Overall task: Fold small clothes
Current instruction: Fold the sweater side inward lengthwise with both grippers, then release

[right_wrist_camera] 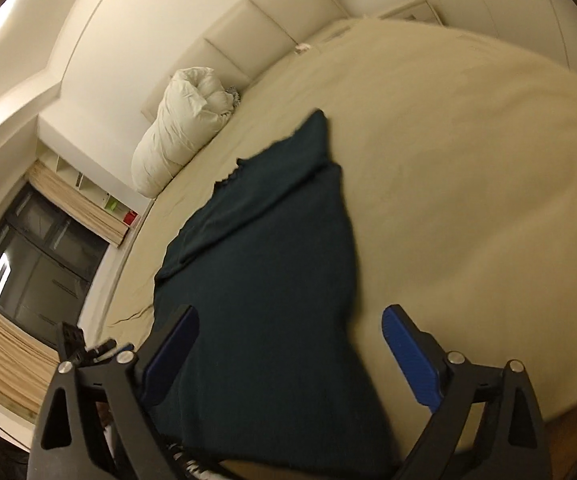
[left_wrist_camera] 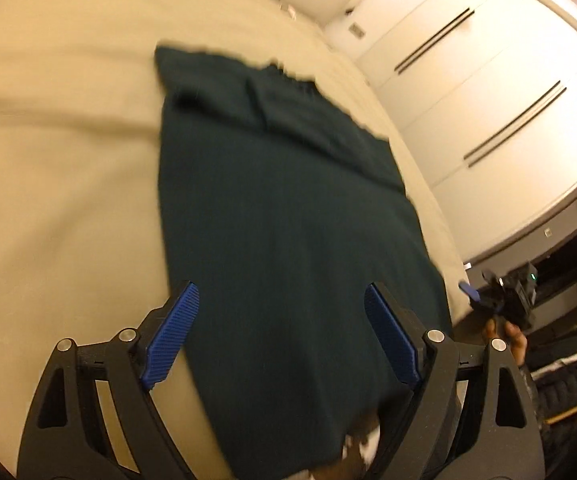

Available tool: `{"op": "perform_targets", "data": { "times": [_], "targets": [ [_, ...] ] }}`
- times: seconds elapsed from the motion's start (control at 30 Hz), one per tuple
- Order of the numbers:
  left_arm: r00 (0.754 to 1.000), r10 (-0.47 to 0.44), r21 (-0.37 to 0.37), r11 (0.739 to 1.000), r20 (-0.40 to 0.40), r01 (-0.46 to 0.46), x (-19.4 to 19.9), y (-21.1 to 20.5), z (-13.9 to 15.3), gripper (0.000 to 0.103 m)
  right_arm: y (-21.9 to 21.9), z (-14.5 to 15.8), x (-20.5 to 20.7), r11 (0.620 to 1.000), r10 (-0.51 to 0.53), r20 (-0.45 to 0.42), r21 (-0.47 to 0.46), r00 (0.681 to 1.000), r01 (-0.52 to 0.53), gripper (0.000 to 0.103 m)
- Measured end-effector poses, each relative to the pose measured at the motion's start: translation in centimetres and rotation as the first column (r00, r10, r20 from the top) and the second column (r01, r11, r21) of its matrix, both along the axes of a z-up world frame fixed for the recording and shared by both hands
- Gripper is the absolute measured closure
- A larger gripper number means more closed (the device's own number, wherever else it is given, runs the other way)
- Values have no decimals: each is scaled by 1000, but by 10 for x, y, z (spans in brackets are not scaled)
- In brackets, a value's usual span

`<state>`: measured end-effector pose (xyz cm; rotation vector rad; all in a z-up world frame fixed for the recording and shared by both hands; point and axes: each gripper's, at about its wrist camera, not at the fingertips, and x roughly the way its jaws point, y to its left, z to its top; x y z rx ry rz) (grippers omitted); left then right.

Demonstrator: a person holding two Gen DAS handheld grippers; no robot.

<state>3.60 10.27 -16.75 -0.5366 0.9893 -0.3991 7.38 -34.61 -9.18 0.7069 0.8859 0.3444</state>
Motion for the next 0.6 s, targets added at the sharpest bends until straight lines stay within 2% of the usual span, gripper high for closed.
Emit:
{"op": "perform_targets", "data": {
  "times": [0.07,0.27,0.6],
  "targets": [
    [999,-10,-19,1000,-38,9,-21,-4,-13,18,-7,-9,-7,1000,2,-48,8,999,-2,18],
    [996,20,-83,996,-92,-27,-44,-2,-34,18,-13,-40,-17,999,55,-182,9,982,-54,30],
    [991,-16,-130,991,-135,-2,-44,-6,-46,21,-6,-53,-17,992,124,-212,56,970,-114,33]
  ]
}}
